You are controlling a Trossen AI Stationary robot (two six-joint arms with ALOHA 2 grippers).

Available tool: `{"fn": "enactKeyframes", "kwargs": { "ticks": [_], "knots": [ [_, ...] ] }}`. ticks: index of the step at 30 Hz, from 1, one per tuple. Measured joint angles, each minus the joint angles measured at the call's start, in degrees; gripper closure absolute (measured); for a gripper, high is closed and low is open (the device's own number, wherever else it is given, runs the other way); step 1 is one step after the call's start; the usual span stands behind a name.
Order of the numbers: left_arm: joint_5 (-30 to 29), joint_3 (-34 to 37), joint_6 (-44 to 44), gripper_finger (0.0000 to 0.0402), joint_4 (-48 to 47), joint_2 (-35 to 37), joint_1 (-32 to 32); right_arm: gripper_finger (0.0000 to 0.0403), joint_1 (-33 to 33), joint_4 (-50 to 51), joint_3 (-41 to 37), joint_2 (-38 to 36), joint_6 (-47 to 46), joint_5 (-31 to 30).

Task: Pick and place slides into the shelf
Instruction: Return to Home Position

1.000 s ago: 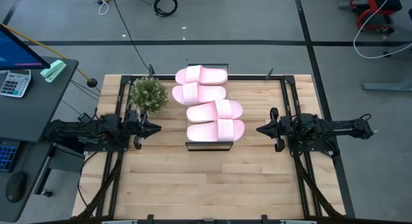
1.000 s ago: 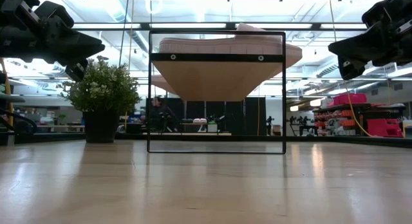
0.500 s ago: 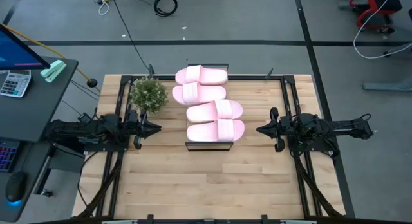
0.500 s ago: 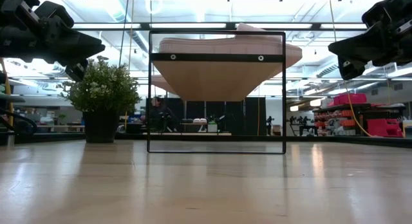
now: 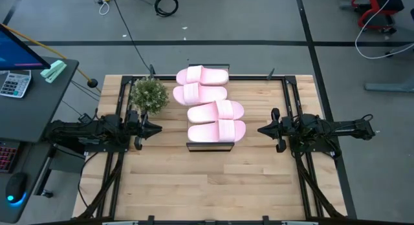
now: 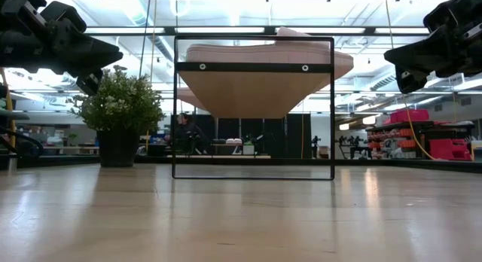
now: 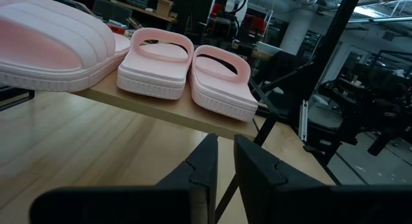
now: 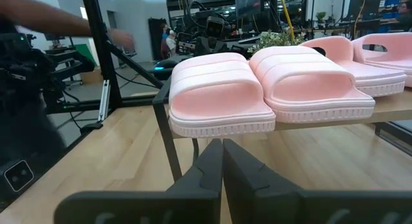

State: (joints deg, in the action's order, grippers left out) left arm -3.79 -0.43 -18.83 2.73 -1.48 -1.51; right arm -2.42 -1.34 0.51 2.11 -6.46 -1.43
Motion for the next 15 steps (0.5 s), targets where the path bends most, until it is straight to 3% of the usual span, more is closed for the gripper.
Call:
{"fn": "enactKeyframes", "kwargs": {
  "ticks": [15],
  "knots": [
    [0.0,0.0,0.0,0.0347,0.0,0.0,0.0,0.0387,0.0,0.0,0.0,0.0,0.0,0.0]
  ]
}}
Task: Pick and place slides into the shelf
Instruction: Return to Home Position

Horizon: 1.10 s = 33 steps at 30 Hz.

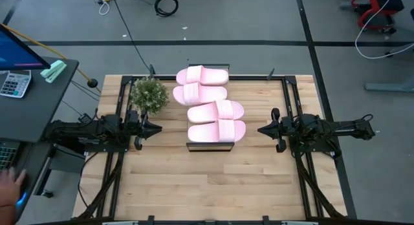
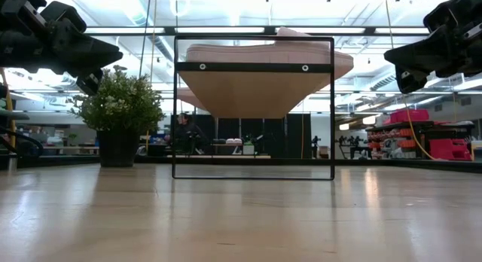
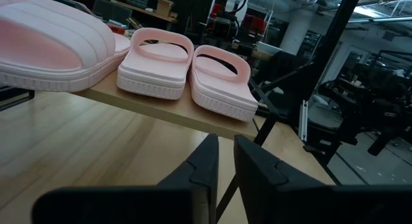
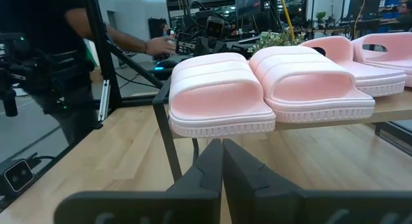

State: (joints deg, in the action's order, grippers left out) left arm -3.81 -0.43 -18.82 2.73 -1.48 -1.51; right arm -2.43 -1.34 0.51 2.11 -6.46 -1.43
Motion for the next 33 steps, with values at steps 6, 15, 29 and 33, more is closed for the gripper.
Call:
{"fn": "enactKeyframes", "kwargs": {
  "ticks": [6,15,29,33],
  "knots": [
    [0.0,0.0,0.0,0.0351,0.0,0.0,0.0,0.0387,0.0,0.0,0.0,0.0,0.0,0.0],
    [0.0,0.0,0.0,0.0339,0.0,0.0,0.0,0.0385,0.0,0.0,0.0,0.0,0.0,0.0],
    [0.0,0.0,0.0,0.0349,0.0,0.0,0.0,0.0386,0.0,0.0,0.0,0.0,0.0,0.0],
    [0.0,0.0,0.0,0.0344,0.0,0.0,0.0,0.0386,0.0,0.0,0.0,0.0,0.0,0.0]
  ]
}}
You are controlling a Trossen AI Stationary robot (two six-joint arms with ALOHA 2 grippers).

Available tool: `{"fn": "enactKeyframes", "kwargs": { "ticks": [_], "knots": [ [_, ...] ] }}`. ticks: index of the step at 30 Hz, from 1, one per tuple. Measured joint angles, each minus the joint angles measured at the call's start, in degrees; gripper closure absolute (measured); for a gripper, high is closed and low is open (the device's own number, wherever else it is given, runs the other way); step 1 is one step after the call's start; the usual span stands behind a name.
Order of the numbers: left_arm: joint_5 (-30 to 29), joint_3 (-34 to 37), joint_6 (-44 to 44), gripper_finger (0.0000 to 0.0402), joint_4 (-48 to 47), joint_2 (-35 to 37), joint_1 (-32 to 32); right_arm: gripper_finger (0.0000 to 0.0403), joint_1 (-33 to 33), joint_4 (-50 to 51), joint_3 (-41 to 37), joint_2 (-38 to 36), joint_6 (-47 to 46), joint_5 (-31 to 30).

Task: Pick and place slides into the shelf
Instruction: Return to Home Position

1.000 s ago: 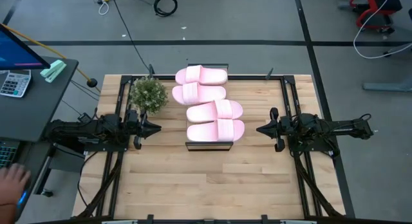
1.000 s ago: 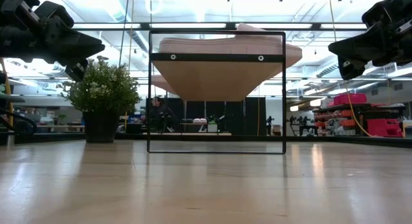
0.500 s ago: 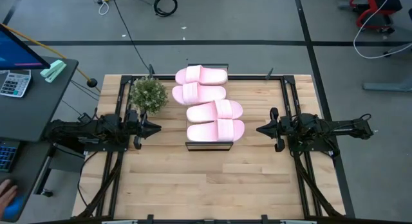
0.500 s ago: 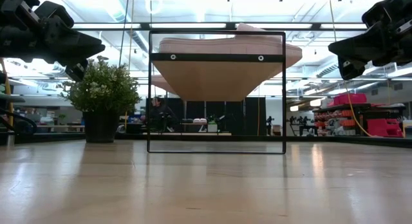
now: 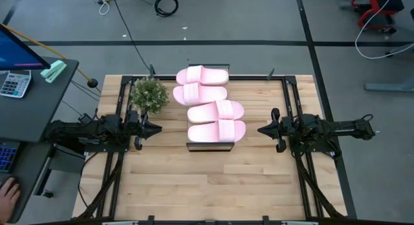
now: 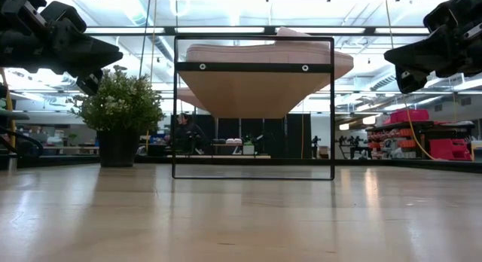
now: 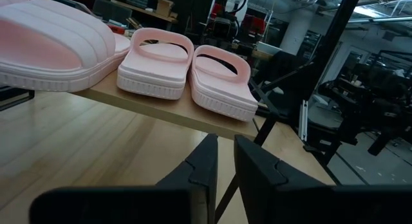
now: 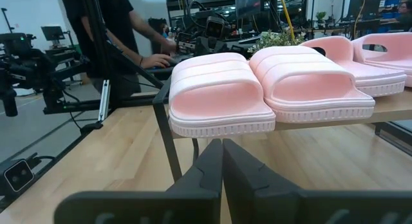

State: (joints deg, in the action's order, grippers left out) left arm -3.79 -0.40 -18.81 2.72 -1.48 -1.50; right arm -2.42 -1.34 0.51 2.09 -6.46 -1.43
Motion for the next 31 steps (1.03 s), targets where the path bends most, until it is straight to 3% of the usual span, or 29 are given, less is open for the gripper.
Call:
{"fn": "enactKeyframes", "kwargs": {
  "ticks": [31],
  "knots": [
    [0.0,0.0,0.0,0.0339,0.0,0.0,0.0,0.0386,0.0,0.0,0.0,0.0,0.0,0.0]
  ]
}}
